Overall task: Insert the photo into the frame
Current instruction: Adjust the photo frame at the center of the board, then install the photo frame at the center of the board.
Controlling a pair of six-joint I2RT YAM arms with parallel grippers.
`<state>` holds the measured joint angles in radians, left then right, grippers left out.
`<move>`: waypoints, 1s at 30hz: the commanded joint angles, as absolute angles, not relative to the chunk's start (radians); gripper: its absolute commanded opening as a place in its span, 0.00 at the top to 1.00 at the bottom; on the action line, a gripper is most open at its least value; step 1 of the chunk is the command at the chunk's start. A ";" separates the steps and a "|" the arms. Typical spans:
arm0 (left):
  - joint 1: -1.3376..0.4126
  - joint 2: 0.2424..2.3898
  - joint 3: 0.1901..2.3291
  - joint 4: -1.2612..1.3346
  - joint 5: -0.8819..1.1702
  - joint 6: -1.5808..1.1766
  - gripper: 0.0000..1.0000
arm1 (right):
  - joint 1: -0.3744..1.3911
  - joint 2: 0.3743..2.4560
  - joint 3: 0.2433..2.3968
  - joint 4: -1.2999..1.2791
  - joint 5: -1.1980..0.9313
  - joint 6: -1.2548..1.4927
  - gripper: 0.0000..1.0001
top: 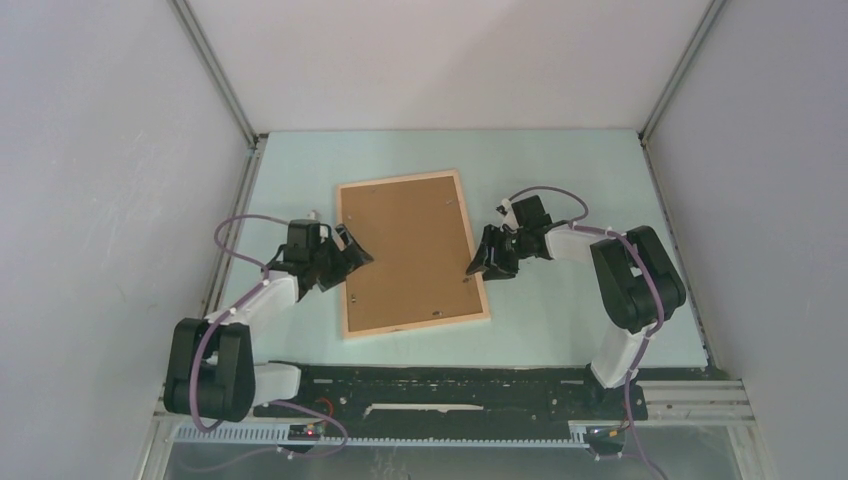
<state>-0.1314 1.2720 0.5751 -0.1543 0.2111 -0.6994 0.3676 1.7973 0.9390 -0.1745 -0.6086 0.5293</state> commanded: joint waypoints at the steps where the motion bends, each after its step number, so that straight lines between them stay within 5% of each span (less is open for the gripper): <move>1: -0.172 1.265 0.565 -0.249 0.232 -0.726 0.07 | 0.411 1.803 0.966 -0.133 -0.641 0.548 0.40; 10: -0.169 1.120 0.790 -0.544 -0.038 -0.561 0.00 | 0.366 1.750 1.014 -0.268 -0.524 0.448 0.35; 17: -0.069 1.287 0.885 -0.454 0.112 -0.576 0.01 | 0.353 1.746 1.063 -0.321 -0.500 0.419 0.33; 23: -0.049 1.552 1.014 -0.465 0.164 -0.527 0.13 | 0.357 1.775 1.104 -0.327 -0.494 0.422 0.35; 30: -0.065 1.619 0.953 -0.433 0.170 -0.513 0.21 | 0.425 1.808 1.147 -0.414 -0.376 0.349 0.32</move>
